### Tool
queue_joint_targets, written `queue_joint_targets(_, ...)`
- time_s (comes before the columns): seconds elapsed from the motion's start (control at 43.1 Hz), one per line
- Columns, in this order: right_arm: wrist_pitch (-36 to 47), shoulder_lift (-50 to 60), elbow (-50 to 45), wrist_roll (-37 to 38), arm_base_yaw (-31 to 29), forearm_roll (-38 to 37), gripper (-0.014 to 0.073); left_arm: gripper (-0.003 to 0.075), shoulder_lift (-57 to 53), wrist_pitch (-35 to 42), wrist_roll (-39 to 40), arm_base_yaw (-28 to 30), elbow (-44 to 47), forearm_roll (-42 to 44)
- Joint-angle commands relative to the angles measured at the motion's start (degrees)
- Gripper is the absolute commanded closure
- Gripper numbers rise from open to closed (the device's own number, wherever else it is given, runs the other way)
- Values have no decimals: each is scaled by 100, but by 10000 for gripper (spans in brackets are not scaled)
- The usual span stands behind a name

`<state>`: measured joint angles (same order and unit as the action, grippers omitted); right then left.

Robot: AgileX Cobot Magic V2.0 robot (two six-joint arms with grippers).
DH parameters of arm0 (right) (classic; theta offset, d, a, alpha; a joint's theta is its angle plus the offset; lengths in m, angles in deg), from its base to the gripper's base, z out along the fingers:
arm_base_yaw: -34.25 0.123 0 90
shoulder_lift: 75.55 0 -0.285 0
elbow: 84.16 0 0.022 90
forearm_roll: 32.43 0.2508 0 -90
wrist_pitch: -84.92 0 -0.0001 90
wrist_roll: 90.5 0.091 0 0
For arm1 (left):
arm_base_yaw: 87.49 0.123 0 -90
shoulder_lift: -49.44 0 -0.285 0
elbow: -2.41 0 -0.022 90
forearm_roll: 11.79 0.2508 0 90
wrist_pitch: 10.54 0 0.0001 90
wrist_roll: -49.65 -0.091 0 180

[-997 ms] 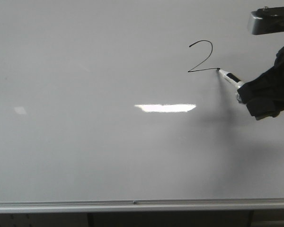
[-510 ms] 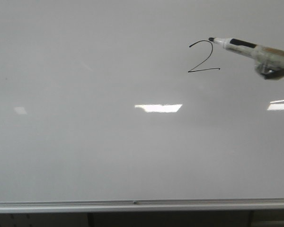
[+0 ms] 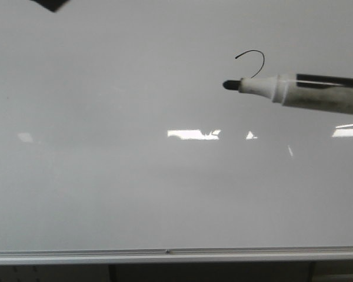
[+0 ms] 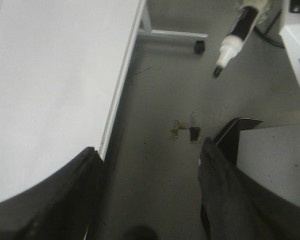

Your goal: Write number 2 on whiteboard

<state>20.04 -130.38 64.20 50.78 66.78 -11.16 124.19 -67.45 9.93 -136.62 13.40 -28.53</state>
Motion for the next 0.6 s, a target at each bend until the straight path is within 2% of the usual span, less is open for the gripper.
queue_joint_targets(0.0, 197, 36, 208, -250, 6, 344, 577, 310, 251, 211, -37, -421, -393, -182)
queue_joint_targets(0.093, 216, 36, 208, -251, 6, 349, 577, 308, 630, 151, -37, -730, -638, -182)
queue_joint_targets(0.278, 216, 36, 208, -251, 6, 349, 577, 202, 1269, 135, -37, -1153, -1019, -220)
queue_joint_targets(0.579, 226, 36, 208, -251, 6, 349, 577, 206, 1716, 135, -307, -1273, -1151, -523)
